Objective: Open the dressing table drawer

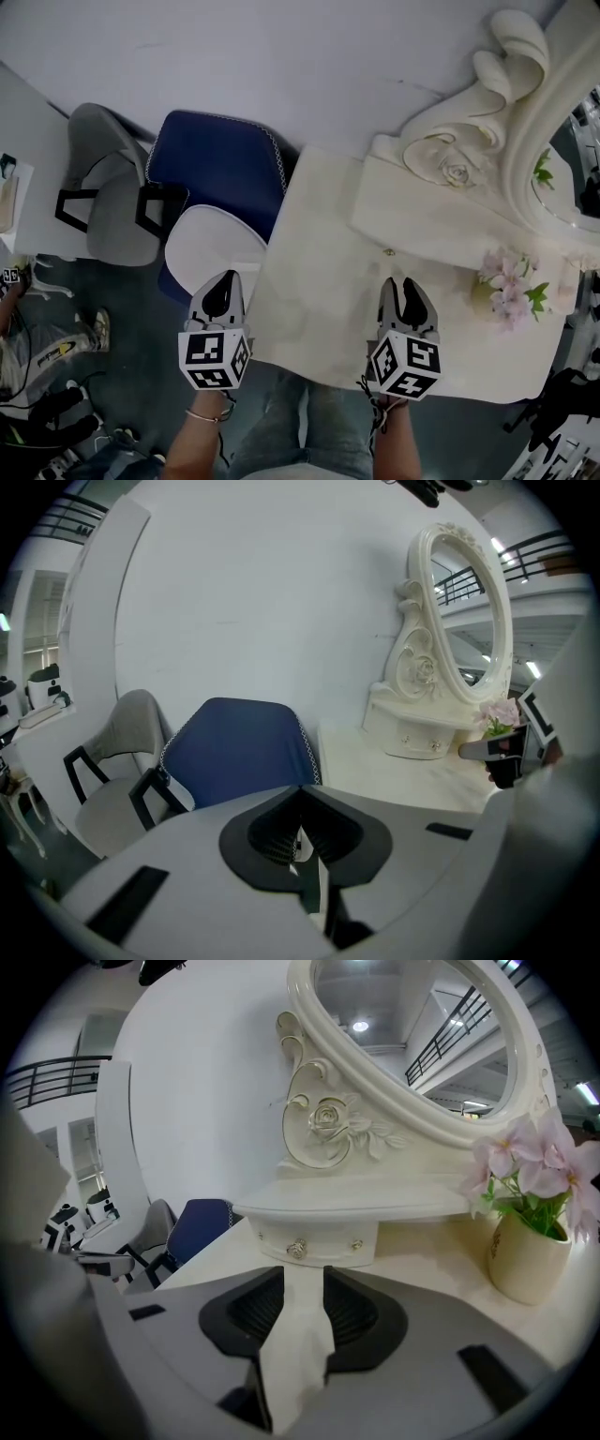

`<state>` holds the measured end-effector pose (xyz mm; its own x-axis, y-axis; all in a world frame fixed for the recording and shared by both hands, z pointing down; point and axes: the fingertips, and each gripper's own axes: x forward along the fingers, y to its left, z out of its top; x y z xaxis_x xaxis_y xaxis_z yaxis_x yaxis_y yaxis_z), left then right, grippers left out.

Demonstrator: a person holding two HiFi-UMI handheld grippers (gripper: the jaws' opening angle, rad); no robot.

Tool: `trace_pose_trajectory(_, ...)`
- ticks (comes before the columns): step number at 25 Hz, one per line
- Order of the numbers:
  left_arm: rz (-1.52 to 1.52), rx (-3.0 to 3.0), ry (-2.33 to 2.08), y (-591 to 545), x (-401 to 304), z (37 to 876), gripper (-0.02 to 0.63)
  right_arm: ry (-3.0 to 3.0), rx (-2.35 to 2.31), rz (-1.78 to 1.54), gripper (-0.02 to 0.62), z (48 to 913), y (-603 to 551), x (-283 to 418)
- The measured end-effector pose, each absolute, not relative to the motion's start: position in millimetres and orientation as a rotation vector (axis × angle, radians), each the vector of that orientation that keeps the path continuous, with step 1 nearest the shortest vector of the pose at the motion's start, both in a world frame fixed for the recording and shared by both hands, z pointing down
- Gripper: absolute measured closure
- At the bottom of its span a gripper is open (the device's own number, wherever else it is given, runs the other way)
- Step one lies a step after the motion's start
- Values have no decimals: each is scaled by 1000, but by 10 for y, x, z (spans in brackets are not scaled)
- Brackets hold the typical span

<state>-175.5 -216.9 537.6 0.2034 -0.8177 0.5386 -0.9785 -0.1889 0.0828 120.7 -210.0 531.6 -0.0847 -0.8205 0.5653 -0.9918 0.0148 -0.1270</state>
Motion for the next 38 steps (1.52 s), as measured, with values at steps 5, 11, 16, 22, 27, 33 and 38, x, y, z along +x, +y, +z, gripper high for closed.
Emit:
trace_pose_trajectory(5,539,2054,-1687,-2188,-1875,5426,588,-1963,1854,709,456,5364,-2205,1114)
trace_pose_trajectory(11,539,2034,-1699,-2249,-1995,5477,588,-1933,1861,687,454,5396,-2330,1058)
trace_pose_trajectory(16,536,2025,-1703,-2330,-2076,5493,588,-1897,1873,691,451,5445,-2386,1040)
trace_pose_trajectory(22,528,2014,-1706,-2401,-2167,5524,588,-1862,1897,688,451,5490,-2461,1043)
trace_pose_trajectory(27,534,1999,-1702,-2417,-2233,5578,588,-1835,1921,675,449,5506,-2522,1056)
trace_pose_trajectory(33,534,1990,-1699,-2443,-2273,5609,588,-1818,1934,673,448,5521,-2573,1055)
trace_pose_trajectory(38,530,1987,-1697,-2470,-2271,5617,588,-1811,1948,670,448,5516,-2622,1069)
